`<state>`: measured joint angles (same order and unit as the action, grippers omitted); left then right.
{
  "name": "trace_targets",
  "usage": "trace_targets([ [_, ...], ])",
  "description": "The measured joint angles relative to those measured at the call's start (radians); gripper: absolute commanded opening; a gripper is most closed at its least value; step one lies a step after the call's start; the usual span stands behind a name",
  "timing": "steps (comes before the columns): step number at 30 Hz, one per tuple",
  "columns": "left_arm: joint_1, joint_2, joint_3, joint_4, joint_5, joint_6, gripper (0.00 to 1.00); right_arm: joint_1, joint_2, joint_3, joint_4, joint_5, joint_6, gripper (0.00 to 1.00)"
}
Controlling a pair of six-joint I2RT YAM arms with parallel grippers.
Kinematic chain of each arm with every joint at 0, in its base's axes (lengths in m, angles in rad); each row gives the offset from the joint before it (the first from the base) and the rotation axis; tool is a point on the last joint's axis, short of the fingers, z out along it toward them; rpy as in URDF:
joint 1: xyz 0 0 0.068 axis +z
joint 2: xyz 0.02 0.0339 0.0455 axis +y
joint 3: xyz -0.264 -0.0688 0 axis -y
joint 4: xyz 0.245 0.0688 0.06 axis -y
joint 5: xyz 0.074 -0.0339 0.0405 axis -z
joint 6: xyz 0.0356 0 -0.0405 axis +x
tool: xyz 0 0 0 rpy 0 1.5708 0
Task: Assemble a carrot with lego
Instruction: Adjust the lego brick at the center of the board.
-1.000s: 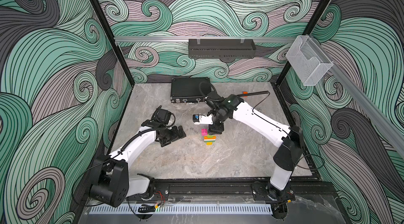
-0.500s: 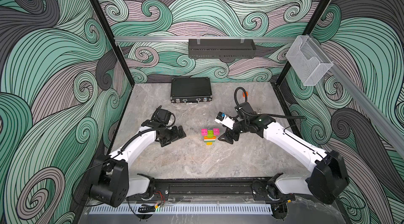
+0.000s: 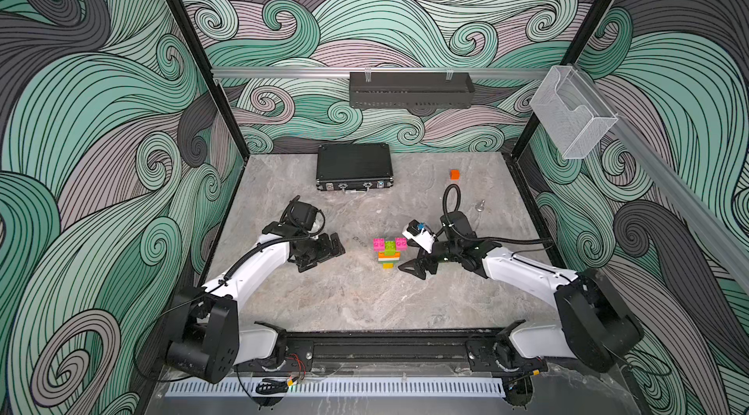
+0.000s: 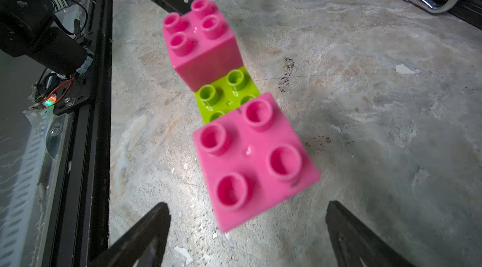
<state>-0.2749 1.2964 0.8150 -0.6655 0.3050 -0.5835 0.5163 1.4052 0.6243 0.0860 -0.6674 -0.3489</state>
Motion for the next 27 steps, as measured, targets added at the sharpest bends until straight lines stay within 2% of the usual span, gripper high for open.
trace_targets([
  [15, 0.005, 0.013, 0.000, -0.002, -0.004, 0.001, 0.99, -0.022, 0.185, -0.065, 0.415, -0.122, 0.099, 0.95],
  [27, 0.005, 0.031, 0.003, -0.003, -0.007, 0.001, 0.98, -0.022, 0.265, -0.081, 0.607, -0.156, 0.156, 0.94],
])
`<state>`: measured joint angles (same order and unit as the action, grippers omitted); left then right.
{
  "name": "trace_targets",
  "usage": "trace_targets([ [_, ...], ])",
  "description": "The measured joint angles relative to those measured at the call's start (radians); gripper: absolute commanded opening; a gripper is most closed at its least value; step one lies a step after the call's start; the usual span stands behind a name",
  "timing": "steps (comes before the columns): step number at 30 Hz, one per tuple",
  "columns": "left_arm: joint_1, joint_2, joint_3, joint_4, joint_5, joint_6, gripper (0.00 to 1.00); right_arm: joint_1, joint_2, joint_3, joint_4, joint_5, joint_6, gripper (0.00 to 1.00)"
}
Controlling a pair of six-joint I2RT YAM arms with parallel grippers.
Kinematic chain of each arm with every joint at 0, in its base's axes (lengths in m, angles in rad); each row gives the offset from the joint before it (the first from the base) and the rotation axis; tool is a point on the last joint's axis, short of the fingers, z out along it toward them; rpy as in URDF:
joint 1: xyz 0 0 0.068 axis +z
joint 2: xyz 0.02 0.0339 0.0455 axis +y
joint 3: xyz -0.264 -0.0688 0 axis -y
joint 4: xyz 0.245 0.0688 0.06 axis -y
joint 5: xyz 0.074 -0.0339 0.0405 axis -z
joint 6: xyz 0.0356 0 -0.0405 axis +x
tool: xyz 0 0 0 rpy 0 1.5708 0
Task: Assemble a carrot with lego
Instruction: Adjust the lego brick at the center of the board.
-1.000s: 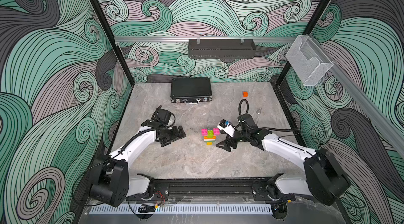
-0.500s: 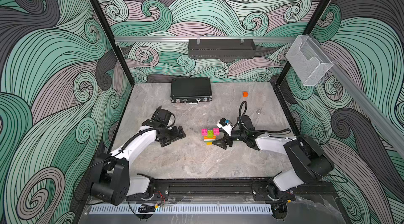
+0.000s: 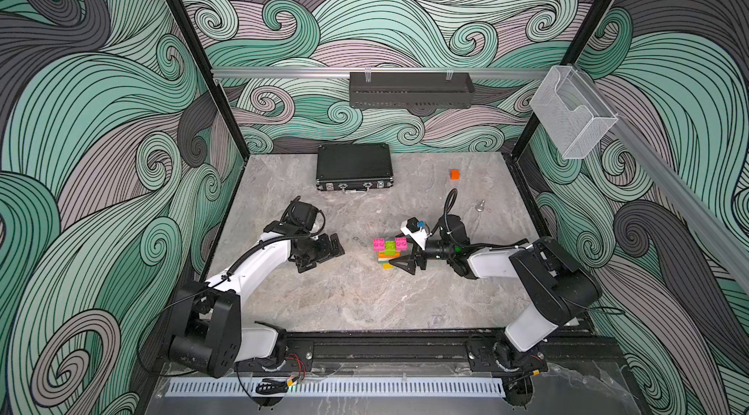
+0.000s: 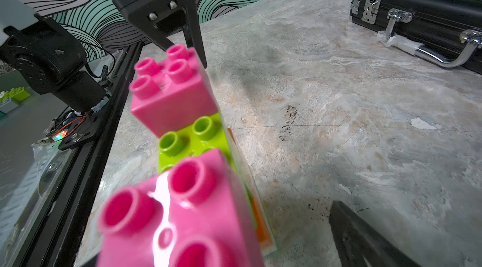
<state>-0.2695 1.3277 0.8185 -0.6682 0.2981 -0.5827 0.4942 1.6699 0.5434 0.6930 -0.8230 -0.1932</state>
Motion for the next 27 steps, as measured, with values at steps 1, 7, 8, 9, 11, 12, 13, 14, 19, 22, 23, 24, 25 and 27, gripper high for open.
trace_targets([
  [1, 0.000, 0.004, 0.000, 0.001, 0.000, 0.000, 0.98, 0.000, 0.009, 0.000, 0.010, -0.001, 0.005, 0.93],
  [7, 0.000, 0.012, 0.001, 0.002, -0.003, 0.000, 0.98, 0.002, 0.048, 0.000, 0.053, -0.004, 0.021, 0.89],
  [8, 0.000, 0.012, 0.001, 0.002, -0.003, 0.000, 0.98, 0.003, 0.049, 0.000, 0.060, -0.004, 0.022, 0.88],
  [9, 0.000, 0.012, 0.001, 0.002, -0.003, 0.000, 0.98, 0.003, 0.049, 0.000, 0.067, -0.004, 0.022, 0.87],
  [11, 0.000, 0.012, 0.001, 0.002, -0.003, 0.000, 0.98, 0.006, 0.050, -0.002, 0.085, -0.003, 0.023, 0.84],
  [12, 0.000, 0.012, 0.001, 0.003, -0.004, 0.000, 0.98, 0.007, 0.050, -0.003, 0.093, -0.003, 0.024, 0.83],
  [13, 0.000, 0.012, 0.001, 0.003, -0.006, 0.000, 0.98, 0.007, 0.052, -0.006, 0.104, -0.003, 0.026, 0.83],
  [14, 0.000, 0.013, 0.001, 0.003, -0.006, 0.000, 0.98, 0.007, 0.055, -0.010, 0.114, -0.004, 0.027, 0.83],
  [19, 0.000, 0.014, 0.001, 0.003, -0.007, 0.000, 0.98, 0.007, 0.082, -0.012, 0.126, -0.010, 0.030, 0.83],
  [22, 0.000, 0.019, 0.002, 0.003, -0.008, 0.000, 0.98, 0.008, 0.098, -0.007, 0.116, -0.021, 0.029, 0.81],
  [23, 0.000, 0.019, 0.002, 0.003, -0.009, 0.000, 0.98, 0.008, 0.102, -0.005, 0.113, -0.024, 0.029, 0.80],
  [24, 0.000, 0.019, 0.002, 0.003, -0.010, 0.000, 0.98, 0.009, 0.104, -0.003, 0.111, -0.028, 0.028, 0.79],
  [25, 0.000, 0.019, 0.002, 0.003, -0.011, 0.000, 0.98, 0.009, 0.107, -0.001, 0.111, -0.032, 0.029, 0.77],
  [27, 0.000, 0.019, 0.002, 0.003, -0.013, 0.000, 0.98, 0.011, 0.114, 0.001, 0.117, -0.042, 0.031, 0.74],
])
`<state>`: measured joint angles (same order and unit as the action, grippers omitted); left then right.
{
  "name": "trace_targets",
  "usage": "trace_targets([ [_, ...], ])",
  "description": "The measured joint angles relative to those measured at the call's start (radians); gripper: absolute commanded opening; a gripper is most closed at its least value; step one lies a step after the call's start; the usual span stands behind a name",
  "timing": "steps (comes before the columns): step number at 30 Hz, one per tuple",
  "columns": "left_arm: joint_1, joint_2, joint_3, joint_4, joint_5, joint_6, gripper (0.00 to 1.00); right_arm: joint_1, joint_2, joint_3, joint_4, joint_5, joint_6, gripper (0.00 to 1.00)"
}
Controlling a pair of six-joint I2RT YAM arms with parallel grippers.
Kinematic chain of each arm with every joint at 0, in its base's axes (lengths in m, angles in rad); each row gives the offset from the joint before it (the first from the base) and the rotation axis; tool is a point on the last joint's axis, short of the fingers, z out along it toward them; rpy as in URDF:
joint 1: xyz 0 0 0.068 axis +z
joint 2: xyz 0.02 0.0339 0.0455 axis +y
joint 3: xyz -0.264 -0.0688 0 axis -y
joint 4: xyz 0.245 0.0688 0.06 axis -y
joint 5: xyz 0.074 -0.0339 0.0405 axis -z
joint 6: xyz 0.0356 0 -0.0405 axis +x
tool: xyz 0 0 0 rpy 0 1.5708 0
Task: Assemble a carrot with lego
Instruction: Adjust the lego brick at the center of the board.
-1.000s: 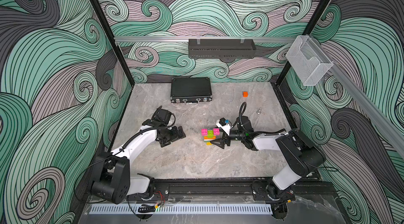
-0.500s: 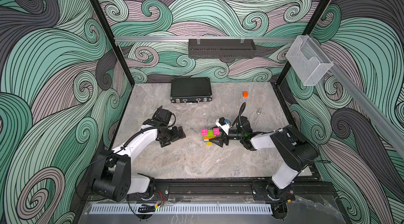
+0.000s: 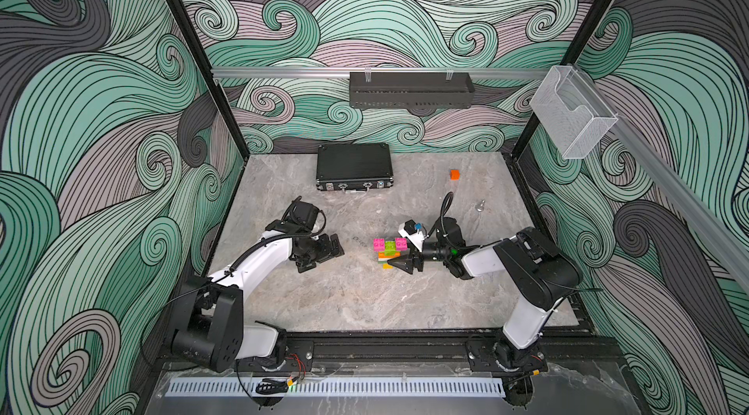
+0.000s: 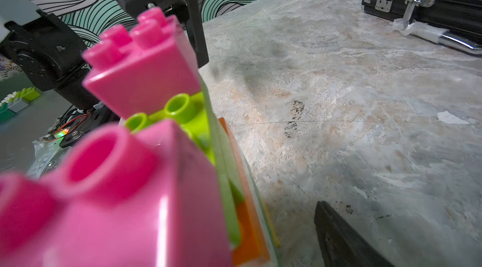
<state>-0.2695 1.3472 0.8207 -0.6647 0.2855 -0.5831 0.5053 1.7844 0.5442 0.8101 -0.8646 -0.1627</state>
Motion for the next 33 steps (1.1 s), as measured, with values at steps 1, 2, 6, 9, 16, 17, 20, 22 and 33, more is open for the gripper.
trace_targets([
  [1, 0.000, 0.000, 0.000, 0.000, -0.001, 0.000, 0.98, 0.002, 0.004, 0.000, 0.003, -0.005, 0.006, 0.73],
  [2, 0.000, 0.000, 0.000, 0.000, -0.002, 0.000, 0.98, 0.002, 0.007, 0.000, 0.010, -0.010, 0.010, 0.72],
  [6, 0.000, 0.005, 0.000, 0.001, -0.005, 0.000, 0.98, 0.007, 0.023, 0.000, 0.040, -0.020, 0.023, 0.70],
  [9, 0.000, 0.012, 0.000, 0.002, -0.005, 0.000, 0.98, 0.010, 0.036, 0.001, 0.060, -0.028, 0.035, 0.66],
  [16, 0.000, 0.013, 0.013, 0.003, -0.010, 0.000, 0.98, 0.016, 0.049, 0.030, 0.074, -0.035, 0.056, 0.52],
  [17, 0.000, 0.013, 0.015, 0.003, -0.011, 0.000, 0.98, 0.016, 0.049, 0.032, 0.077, -0.035, 0.059, 0.48],
  [20, 0.000, 0.013, 0.016, 0.003, -0.012, 0.000, 0.98, 0.018, 0.049, 0.035, 0.078, -0.037, 0.068, 0.35],
  [22, 0.000, 0.013, 0.016, 0.003, -0.013, 0.000, 0.98, 0.018, 0.049, 0.040, 0.071, -0.039, 0.073, 0.27],
  [33, 0.000, 0.013, 0.016, 0.002, -0.014, 0.000, 0.98, 0.016, 0.049, 0.108, -0.039, -0.055, 0.107, 0.15],
])
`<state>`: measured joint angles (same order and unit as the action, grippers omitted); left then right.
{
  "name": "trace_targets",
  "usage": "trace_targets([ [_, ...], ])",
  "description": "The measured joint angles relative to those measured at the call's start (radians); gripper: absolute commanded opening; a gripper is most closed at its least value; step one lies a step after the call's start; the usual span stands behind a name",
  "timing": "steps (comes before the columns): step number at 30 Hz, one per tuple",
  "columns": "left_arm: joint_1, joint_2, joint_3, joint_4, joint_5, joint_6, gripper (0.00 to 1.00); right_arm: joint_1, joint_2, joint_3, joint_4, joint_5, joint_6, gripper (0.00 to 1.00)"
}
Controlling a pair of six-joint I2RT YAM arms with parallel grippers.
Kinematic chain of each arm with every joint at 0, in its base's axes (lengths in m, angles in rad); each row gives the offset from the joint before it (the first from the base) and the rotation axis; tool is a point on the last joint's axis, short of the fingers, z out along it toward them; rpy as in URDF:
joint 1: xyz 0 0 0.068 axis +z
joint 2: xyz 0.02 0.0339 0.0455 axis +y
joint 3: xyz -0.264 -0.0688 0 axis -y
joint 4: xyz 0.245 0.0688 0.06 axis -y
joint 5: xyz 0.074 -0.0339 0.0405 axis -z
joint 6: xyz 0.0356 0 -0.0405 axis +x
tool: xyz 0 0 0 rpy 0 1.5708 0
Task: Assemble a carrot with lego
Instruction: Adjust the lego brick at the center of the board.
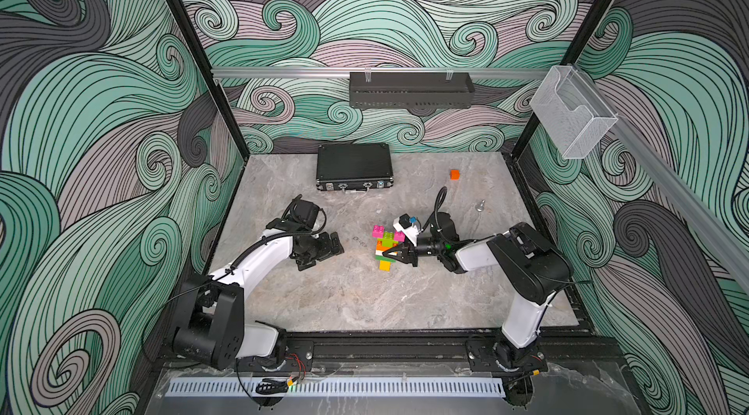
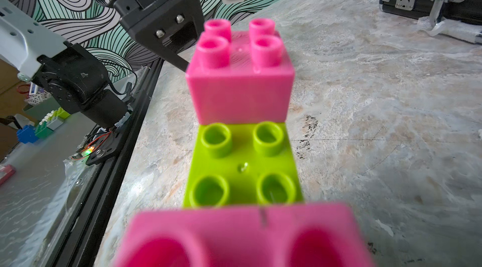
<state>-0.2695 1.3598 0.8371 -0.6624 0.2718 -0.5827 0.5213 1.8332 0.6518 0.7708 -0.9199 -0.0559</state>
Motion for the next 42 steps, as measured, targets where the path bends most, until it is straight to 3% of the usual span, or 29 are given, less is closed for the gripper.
trace_targets([
  [13, 0.000, 0.000, 0.021, -0.003, -0.001, 0.000, 0.98, -0.033, -0.019, 0.229, -0.502, -0.139, 0.061, 0.16],
  [22, 0.000, -0.003, 0.021, -0.001, -0.001, -0.001, 0.98, -0.037, -0.022, 0.304, -0.824, -0.212, 0.072, 0.16],
  [42, 0.000, -0.024, 0.021, 0.004, 0.000, -0.001, 0.98, -0.037, 0.181, 0.405, -1.063, -0.201, 0.110, 0.18],
])
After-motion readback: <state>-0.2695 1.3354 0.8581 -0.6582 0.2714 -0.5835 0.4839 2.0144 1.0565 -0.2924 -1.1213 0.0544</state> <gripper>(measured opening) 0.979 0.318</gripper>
